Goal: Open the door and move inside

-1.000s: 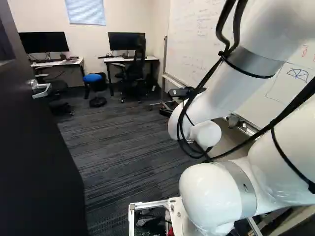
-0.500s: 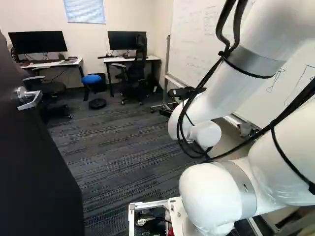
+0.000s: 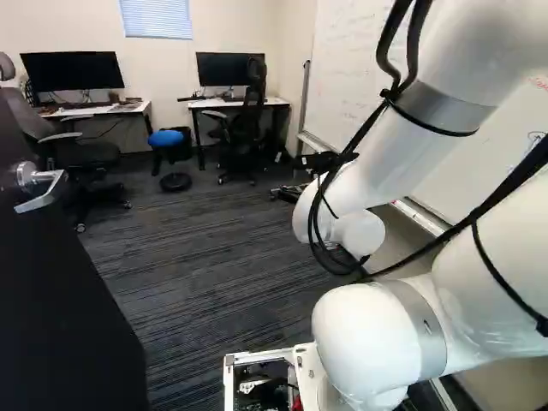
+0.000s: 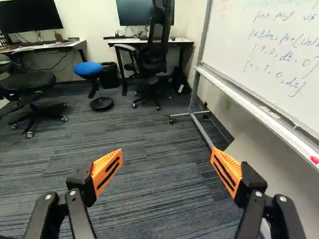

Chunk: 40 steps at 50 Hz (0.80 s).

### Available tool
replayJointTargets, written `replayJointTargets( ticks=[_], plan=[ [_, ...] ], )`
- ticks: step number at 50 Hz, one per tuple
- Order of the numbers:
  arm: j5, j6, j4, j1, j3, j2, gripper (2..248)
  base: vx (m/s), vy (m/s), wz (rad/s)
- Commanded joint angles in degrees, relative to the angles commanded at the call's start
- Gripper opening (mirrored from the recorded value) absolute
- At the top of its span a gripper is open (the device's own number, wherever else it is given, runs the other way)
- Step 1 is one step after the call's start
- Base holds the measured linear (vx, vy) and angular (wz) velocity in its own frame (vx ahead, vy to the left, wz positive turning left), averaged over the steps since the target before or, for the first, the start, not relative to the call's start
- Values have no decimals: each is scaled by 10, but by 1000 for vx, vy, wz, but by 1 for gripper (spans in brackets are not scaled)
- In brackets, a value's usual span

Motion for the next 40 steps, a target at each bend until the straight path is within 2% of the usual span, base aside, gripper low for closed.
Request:
replayJointTargets(
  ticks=[40],
  plan=[
    [0, 0, 0, 0, 0, 0, 247, 204, 72, 142]
  ],
)
